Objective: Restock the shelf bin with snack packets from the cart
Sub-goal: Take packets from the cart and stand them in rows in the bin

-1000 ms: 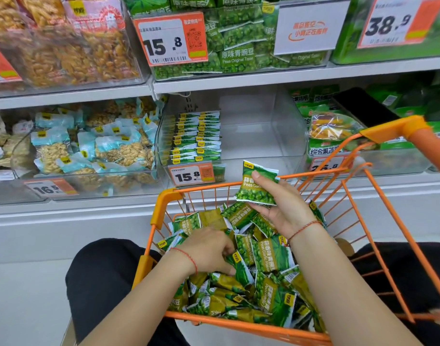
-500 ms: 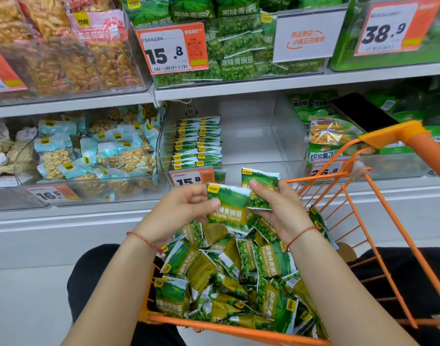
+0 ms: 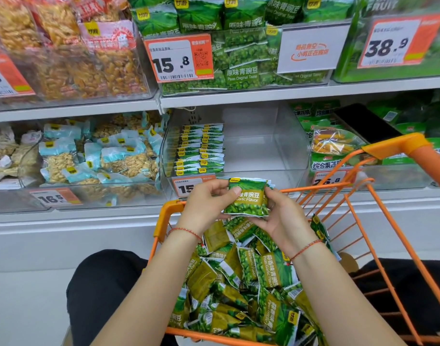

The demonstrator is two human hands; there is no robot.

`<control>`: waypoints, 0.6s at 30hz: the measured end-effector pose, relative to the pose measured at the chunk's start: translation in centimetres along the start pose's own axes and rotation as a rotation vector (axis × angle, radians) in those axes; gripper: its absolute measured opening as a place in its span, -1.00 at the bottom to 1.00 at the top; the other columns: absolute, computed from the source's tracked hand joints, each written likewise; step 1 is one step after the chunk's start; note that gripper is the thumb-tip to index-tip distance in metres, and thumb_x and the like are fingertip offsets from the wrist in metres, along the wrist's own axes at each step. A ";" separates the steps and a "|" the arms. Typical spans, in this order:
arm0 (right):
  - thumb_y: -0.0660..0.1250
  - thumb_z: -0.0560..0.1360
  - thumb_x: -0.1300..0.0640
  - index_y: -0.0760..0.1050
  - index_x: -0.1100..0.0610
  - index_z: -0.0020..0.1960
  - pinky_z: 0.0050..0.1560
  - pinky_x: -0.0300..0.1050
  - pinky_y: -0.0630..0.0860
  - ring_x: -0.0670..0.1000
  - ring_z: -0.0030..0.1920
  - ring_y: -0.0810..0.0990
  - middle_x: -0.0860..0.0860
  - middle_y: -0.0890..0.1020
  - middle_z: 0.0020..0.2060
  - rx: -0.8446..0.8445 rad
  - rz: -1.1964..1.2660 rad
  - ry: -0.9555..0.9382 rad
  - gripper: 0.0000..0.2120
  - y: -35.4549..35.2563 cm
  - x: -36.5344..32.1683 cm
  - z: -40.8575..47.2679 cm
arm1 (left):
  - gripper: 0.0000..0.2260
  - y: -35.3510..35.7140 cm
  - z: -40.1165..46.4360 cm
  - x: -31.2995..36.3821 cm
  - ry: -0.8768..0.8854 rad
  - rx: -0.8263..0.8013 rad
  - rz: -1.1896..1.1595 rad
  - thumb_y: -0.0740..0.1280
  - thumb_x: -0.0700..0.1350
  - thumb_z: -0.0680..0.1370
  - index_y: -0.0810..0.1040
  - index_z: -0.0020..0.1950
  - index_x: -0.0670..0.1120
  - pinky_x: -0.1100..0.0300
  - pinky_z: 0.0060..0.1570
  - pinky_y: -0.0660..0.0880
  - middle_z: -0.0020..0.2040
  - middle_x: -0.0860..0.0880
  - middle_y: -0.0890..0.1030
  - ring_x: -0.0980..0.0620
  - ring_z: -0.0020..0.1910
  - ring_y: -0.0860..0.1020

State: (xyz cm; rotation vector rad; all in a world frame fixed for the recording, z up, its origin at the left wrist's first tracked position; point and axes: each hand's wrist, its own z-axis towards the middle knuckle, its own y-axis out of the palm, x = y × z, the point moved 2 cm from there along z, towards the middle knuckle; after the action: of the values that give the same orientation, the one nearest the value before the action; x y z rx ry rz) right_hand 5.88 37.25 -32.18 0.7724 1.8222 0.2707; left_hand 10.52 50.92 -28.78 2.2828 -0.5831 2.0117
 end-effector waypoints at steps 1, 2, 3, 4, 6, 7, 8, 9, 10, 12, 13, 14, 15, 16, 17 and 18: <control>0.15 0.62 0.16 0.46 0.17 0.11 -0.03 0.01 0.59 0.08 -0.05 0.62 0.11 0.61 -0.04 -0.010 -0.007 -0.023 -0.84 0.0 0.0 0.0 | -0.61 0.0 0.0 -0.1 0.000 0.000 0.008 0.37 -0.08 0.53 0.46 0.32 -0.19 0.16 -0.18 0.63 -0.09 0.04 0.51 0.18 -0.11 0.53; 0.16 0.61 0.16 0.47 0.17 0.09 0.02 0.03 0.58 0.07 -0.04 0.62 0.10 0.62 -0.05 -0.019 -0.022 -0.051 -0.85 0.1 0.0 -0.1 | -0.65 0.1 0.0 -0.3 -0.011 -0.012 0.007 0.34 -0.06 0.55 0.48 0.29 -0.17 0.15 -0.17 0.63 -0.06 0.03 0.52 0.17 -0.09 0.54; 0.17 0.61 0.16 0.48 0.16 0.06 0.08 0.06 0.57 0.07 -0.02 0.62 0.09 0.63 -0.07 -0.026 -0.050 -0.081 -0.86 0.2 -0.1 -0.2 | -0.69 0.3 -0.1 -0.5 -0.031 -0.030 -0.001 0.32 -0.03 0.56 0.51 0.25 -0.15 0.14 -0.17 0.64 -0.03 0.01 0.53 0.16 -0.07 0.54; 0.17 0.61 0.15 0.49 0.16 0.05 0.13 0.08 0.55 0.07 -0.01 0.62 0.08 0.64 -0.08 -0.030 -0.087 -0.108 -0.86 0.3 -0.2 -0.3 | -0.74 0.5 -0.2 -0.8 -0.045 -0.047 -0.022 0.30 -0.02 0.57 0.53 0.19 -0.13 0.13 -0.17 0.64 0.01 -0.02 0.54 0.15 -0.05 0.54; 0.18 0.61 0.13 0.49 0.16 0.05 0.15 0.10 0.53 0.07 0.01 0.62 0.09 0.64 -0.05 -0.020 -0.161 -0.144 -0.85 0.4 -0.3 -0.5 | -0.85 0.8 -0.4 -1.1 -0.056 -0.052 -0.086 0.28 -0.04 0.59 0.56 0.06 -0.09 0.17 -0.20 0.63 0.00 -0.05 0.53 0.13 -0.05 0.55; 0.18 0.61 0.10 0.49 0.16 0.09 0.14 0.08 0.54 0.07 0.03 0.62 0.10 0.64 -0.01 -0.010 -0.193 -0.146 -0.82 0.4 -0.3 -0.5 | -0.88 0.9 -0.4 -1.2 -0.058 -0.040 -0.127 0.28 -0.07 0.59 0.56 0.01 -0.08 0.20 -0.21 0.63 -0.02 -0.06 0.55 0.11 -0.06 0.56; 0.18 0.61 0.06 0.50 0.14 0.14 0.11 0.05 0.56 0.07 0.07 0.62 0.10 0.64 0.03 -0.005 -0.221 -0.138 -0.78 0.5 -0.3 -0.6 | -0.89 0.8 -0.4 -1.3 -0.056 -0.019 -0.161 0.27 -0.09 0.59 0.57 -0.01 -0.08 0.23 -0.22 0.62 -0.04 -0.06 0.57 0.10 -0.07 0.58; 0.19 0.60 0.01 0.49 0.12 0.18 0.07 0.02 0.58 0.07 0.09 0.62 0.09 0.63 0.07 -0.001 -0.250 -0.127 -0.74 0.7 -0.2 -0.7 | -0.89 0.8 -0.3 -1.4 -0.057 0.010 -0.184 0.27 -0.12 0.59 0.58 0.00 -0.09 0.25 -0.23 0.61 -0.07 -0.04 0.60 0.10 -0.09 0.59; 0.19 0.59 -0.03 0.50 0.10 0.20 0.04 0.00 0.59 0.06 0.11 0.61 0.07 0.63 0.09 -0.005 -0.275 -0.121 -0.71 0.8 -0.1 -0.8 | -0.88 0.7 -0.1 -1.5 -0.059 0.045 -0.190 0.27 -0.13 0.60 0.59 0.03 -0.10 0.24 -0.22 0.61 -0.09 -0.03 0.61 0.10 -0.10 0.60; 0.24 0.56 -0.07 0.51 0.06 0.17 0.08 0.05 0.59 0.01 0.11 0.61 0.04 0.63 0.09 -0.015 -0.313 -0.134 -0.72 1.0 0.1 -1.1 | -0.88 0.5 0.2 -1.6 -0.051 0.097 -0.167 0.27 -0.14 0.60 0.61 0.03 -0.07 0.19 -0.15 0.60 -0.09 -0.03 0.63 0.05 -0.07 0.60; 0.27 0.52 -0.10 0.51 0.04 0.15 0.12 0.10 0.57 -0.03 0.08 0.61 0.02 0.64 0.08 -0.017 -0.327 -0.147 -0.71 1.1 0.1 -1.2 | -0.88 0.4 0.3 -1.7 -0.031 0.115 -0.129 0.28 -0.13 0.60 0.61 0.02 -0.04 0.19 -0.12 0.59 -0.10 -0.01 0.64 0.05 -0.06 0.60; 0.31 0.47 -0.16 0.51 0.03 0.15 0.15 0.13 0.55 -0.05 0.07 0.61 -0.01 0.65 0.07 -0.024 -0.338 -0.160 -0.65 1.2 0.1 -1.4 | -0.88 0.4 0.4 -1.7 0.000 0.137 -0.077 0.28 -0.13 0.59 0.62 0.02 -0.03 0.20 -0.10 0.57 -0.13 0.04 0.64 0.09 -0.08 0.60; 0.33 0.40 -0.23 0.51 0.00 0.15 0.17 0.14 0.52 -0.06 0.09 0.61 -0.05 0.66 0.06 -0.035 -0.351 -0.172 -0.57 1.3 0.1 -1.5 | -0.87 0.4 0.5 -1.8 0.026 0.166 -0.027 0.29 -0.12 0.59 0.63 0.03 -0.03 0.21 -0.11 0.55 -0.17 0.10 0.63 0.15 -0.13 0.58; 0.33 0.33 -0.29 0.51 -0.03 0.16 0.20 0.14 0.50 -0.05 0.12 0.60 -0.08 0.66 0.07 -0.056 -0.364 -0.182 -0.50 1.4 0.1 -1.6 | -0.86 0.5 0.5 -1.9 0.041 0.198 0.003 0.30 -0.11 0.59 0.65 0.04 -0.03 0.19 -0.15 0.52 -0.21 0.12 0.62 0.19 -0.21 0.56; 0.33 0.29 -0.31 0.50 -0.05 0.18 0.22 0.13 0.47 -0.05 0.15 0.59 -0.09 0.65 0.08 -0.087 -0.370 -0.194 -0.45 1.6 0.1 -1.8 | -0.85 0.5 0.6 -2.0 0.047 0.228 0.021 0.30 -0.11 0.58 0.66 0.04 -0.05 0.20 -0.21 0.47 -0.25 0.11 0.61 0.18 -0.32 0.54; 0.35 0.27 -0.31 0.48 -0.04 0.20 0.24 0.12 0.45 -0.06 0.16 0.58 -0.09 0.65 0.09 -0.114 -0.374 -0.199 -0.41 1.7 0.1 -1.8 | -0.84 0.5 0.6 -2.1 0.055 0.262 0.033 0.31 -0.11 0.58 0.67 0.06 -0.08 0.19 -0.26 0.42 -0.27 0.06 0.63 0.11 -0.40 0.52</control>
State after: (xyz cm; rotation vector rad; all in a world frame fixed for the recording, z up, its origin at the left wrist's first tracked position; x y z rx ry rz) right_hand 4.83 38.95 -30.65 0.3546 1.7056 0.0502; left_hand 10.78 50.77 -30.99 2.3586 -0.3746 2.2799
